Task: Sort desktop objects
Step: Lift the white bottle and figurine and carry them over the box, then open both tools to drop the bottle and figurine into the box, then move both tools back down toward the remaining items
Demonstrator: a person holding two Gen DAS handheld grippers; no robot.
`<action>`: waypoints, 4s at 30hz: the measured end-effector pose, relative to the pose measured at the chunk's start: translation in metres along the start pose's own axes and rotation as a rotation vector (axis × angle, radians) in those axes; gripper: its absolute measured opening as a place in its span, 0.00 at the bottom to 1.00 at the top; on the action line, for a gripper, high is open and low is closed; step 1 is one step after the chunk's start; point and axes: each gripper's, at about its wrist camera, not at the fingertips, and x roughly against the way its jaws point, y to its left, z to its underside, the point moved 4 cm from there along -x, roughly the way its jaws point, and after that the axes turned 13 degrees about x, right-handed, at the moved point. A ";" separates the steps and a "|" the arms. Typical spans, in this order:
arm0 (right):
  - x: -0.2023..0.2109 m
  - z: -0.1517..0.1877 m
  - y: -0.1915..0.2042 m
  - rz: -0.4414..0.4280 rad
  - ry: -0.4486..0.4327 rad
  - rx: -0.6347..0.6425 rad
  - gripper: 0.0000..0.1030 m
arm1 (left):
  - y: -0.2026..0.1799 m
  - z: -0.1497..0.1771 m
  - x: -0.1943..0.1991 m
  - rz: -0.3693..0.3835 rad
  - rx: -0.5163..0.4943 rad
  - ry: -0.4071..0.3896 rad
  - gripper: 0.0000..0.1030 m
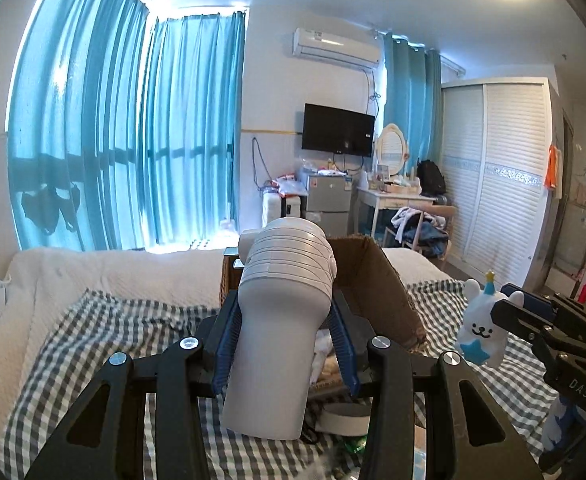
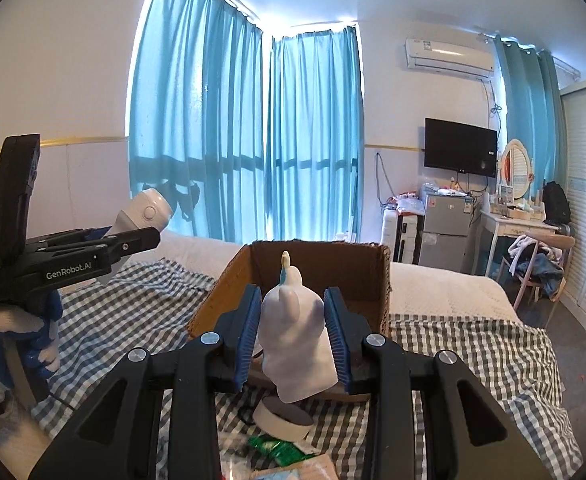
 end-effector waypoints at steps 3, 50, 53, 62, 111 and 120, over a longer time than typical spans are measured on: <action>-0.002 -0.007 -0.003 0.004 -0.014 0.006 0.31 | -0.001 -0.009 -0.003 0.004 0.001 -0.012 0.42; -0.137 0.180 -0.011 -0.142 0.604 -0.109 0.63 | 0.043 0.061 -0.156 -0.089 0.077 0.226 0.77; -0.121 0.156 -0.007 -0.148 0.547 -0.103 0.63 | 0.043 0.056 -0.146 -0.092 0.089 0.187 0.83; -0.082 0.042 0.003 -0.082 0.205 0.007 0.63 | 0.035 0.015 -0.097 -0.052 0.121 0.074 0.83; -0.020 0.077 -0.013 0.005 0.243 -0.036 0.89 | 0.014 0.058 -0.029 -0.127 0.079 0.130 0.93; -0.023 0.137 0.018 -0.057 0.375 -0.012 0.86 | 0.010 0.122 -0.048 -0.133 0.160 0.308 0.93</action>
